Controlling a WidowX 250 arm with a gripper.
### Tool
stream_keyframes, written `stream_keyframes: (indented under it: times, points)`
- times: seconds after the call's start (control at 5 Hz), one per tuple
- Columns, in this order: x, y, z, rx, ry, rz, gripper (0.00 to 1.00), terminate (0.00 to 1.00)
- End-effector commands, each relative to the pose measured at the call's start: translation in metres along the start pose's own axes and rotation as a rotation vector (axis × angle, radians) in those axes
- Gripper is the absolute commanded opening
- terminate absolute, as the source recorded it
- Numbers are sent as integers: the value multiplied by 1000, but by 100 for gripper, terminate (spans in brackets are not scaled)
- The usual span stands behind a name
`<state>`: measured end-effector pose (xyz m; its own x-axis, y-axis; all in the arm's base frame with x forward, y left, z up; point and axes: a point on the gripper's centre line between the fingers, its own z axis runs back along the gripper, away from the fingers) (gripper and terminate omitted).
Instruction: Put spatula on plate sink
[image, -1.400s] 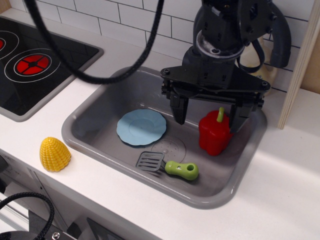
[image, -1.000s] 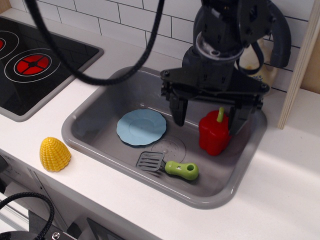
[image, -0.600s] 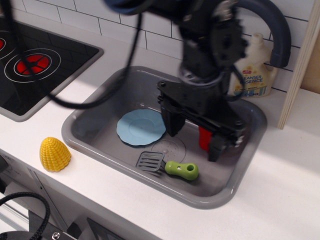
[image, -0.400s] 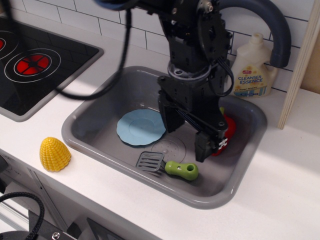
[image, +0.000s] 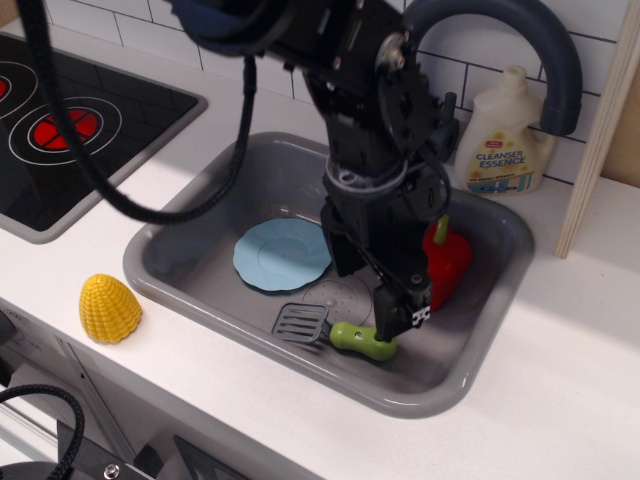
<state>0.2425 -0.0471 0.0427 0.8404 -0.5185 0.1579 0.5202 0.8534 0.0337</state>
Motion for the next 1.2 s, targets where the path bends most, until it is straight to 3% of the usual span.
stream_keyframes:
  times: [0.0, 0.6, 1.0]
  points:
    - [-9, 13, -16, 30, -15, -27, 100, 0]
    - [-4, 16, -41, 11, -65, -137, 100, 0]
    - [-1, 12, -53, 10, -56, -190, 100, 0]
